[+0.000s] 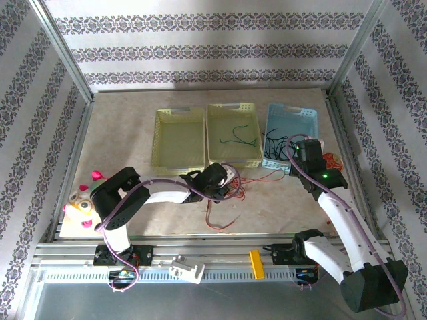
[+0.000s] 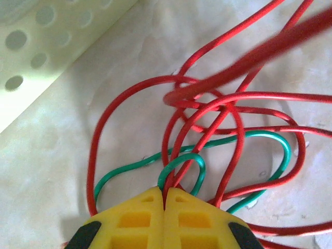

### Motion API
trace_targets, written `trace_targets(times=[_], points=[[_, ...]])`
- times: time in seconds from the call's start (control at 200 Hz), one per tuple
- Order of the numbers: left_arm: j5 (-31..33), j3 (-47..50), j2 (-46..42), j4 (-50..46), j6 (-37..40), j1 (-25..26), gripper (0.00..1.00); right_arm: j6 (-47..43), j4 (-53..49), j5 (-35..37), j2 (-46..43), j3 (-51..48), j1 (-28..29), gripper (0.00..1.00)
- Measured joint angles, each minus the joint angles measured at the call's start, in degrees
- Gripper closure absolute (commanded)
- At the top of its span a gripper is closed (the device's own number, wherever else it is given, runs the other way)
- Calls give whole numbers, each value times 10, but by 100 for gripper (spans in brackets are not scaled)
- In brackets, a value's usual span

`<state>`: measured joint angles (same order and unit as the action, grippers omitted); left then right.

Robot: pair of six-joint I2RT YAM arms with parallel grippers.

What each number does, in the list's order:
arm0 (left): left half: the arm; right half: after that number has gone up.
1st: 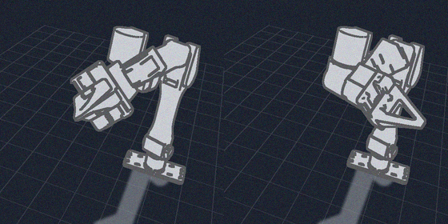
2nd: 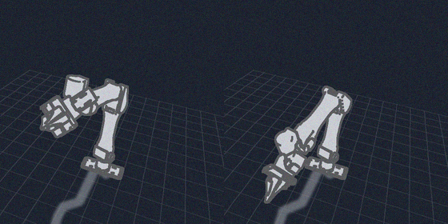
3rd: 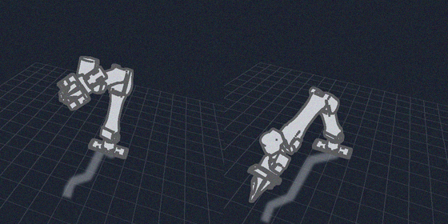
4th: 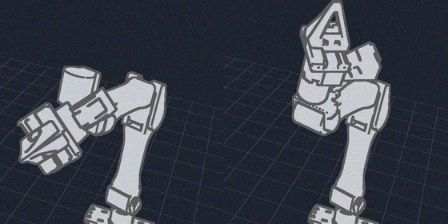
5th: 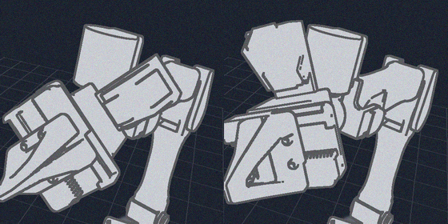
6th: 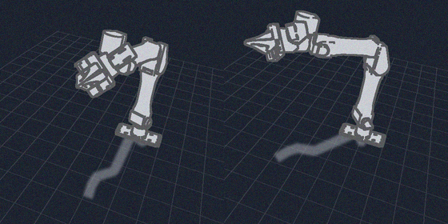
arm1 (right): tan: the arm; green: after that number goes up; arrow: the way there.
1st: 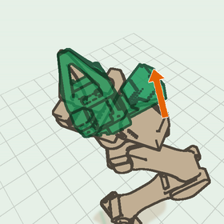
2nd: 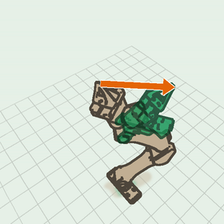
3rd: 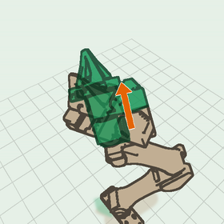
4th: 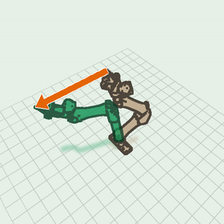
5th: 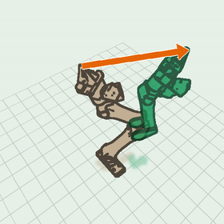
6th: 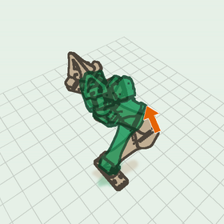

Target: Untangle the cables

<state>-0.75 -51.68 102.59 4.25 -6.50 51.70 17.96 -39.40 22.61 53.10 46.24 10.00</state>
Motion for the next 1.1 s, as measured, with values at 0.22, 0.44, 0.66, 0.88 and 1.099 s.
trace_targets(times=[0.22, 0.44, 0.66, 0.88, 1.099], points=[[-3, 19, -24, -10, 0, 0, 82, -23, 21, -49, -21, -4, 0, 89], [-24, 26, -71, -39, 20, 0, 45, -13, 80, -230, -24, -23, 9, 91], [-51, -17, -99, -42, 47, 0, 45, 12, 117, -341, -9, -33, 15, 91], [-81, -51, -92, -23, 62, 0, 50, 23, 130, -421, -7, -32, 15, 91], [-100, -60, -79, 20, 56, 0, 54, 32, 131, -462, -6, -29, 15, 91]])
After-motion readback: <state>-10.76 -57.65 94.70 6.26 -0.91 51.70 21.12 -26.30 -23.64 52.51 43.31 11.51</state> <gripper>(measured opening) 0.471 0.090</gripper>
